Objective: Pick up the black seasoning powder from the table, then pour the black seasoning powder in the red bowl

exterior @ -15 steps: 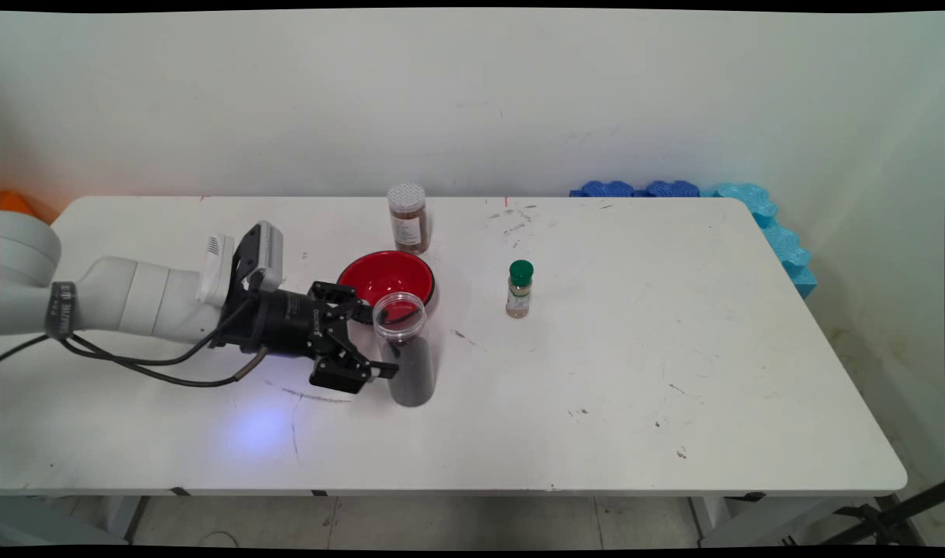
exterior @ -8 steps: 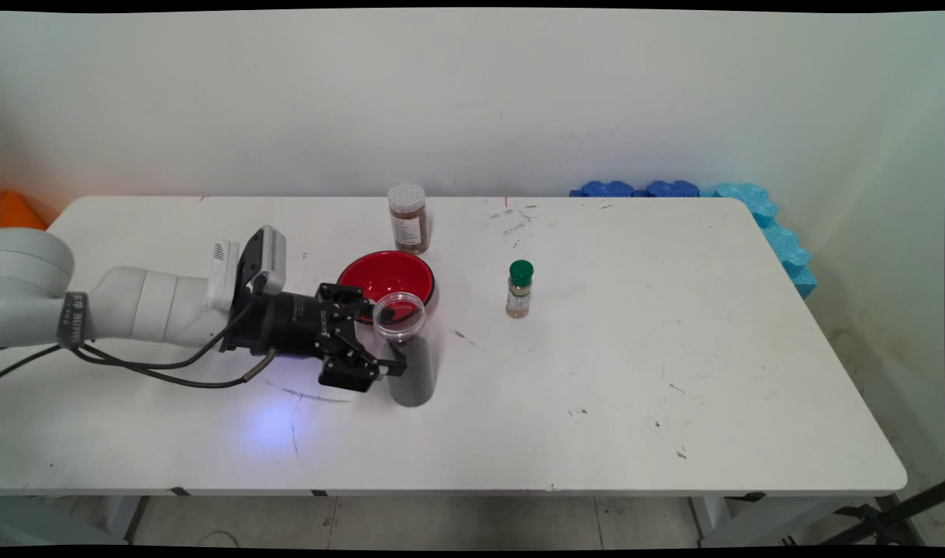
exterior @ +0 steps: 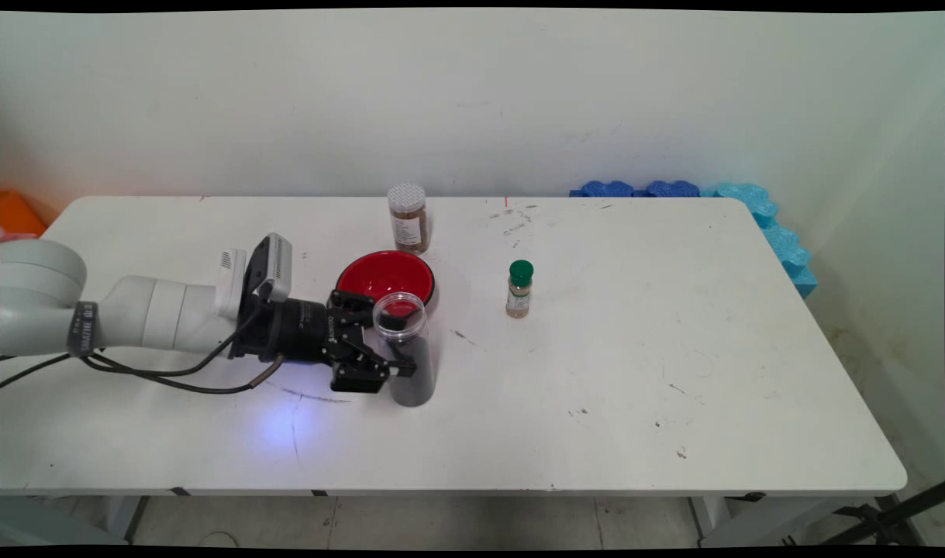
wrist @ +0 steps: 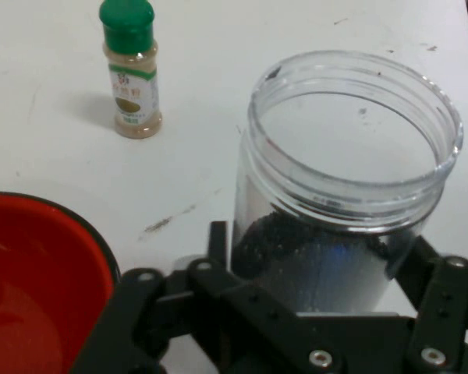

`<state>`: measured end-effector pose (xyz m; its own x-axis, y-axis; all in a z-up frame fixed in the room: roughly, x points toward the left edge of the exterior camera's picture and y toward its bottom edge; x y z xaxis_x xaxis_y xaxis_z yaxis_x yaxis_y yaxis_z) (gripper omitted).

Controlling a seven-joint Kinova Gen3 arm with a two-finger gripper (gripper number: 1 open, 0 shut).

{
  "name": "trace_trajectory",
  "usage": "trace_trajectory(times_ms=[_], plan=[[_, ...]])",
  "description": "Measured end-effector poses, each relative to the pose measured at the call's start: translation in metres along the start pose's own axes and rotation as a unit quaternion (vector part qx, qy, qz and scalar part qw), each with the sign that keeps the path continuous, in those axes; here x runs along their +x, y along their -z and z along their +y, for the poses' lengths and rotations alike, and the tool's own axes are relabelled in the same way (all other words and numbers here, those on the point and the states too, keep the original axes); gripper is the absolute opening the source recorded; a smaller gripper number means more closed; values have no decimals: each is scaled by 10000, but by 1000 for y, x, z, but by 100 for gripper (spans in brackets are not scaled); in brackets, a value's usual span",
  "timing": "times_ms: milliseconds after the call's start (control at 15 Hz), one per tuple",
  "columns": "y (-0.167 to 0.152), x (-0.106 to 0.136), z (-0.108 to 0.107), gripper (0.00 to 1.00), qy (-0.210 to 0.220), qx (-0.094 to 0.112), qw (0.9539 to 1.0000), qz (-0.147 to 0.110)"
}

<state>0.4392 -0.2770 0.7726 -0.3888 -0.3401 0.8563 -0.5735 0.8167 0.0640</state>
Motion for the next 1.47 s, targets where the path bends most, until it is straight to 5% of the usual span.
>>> trace_trajectory(times_ms=[600,1467], plan=[[-2,2,4,0,-73,-110,9999,-16],[25,60,9,0,865,-58,9950,-493]])
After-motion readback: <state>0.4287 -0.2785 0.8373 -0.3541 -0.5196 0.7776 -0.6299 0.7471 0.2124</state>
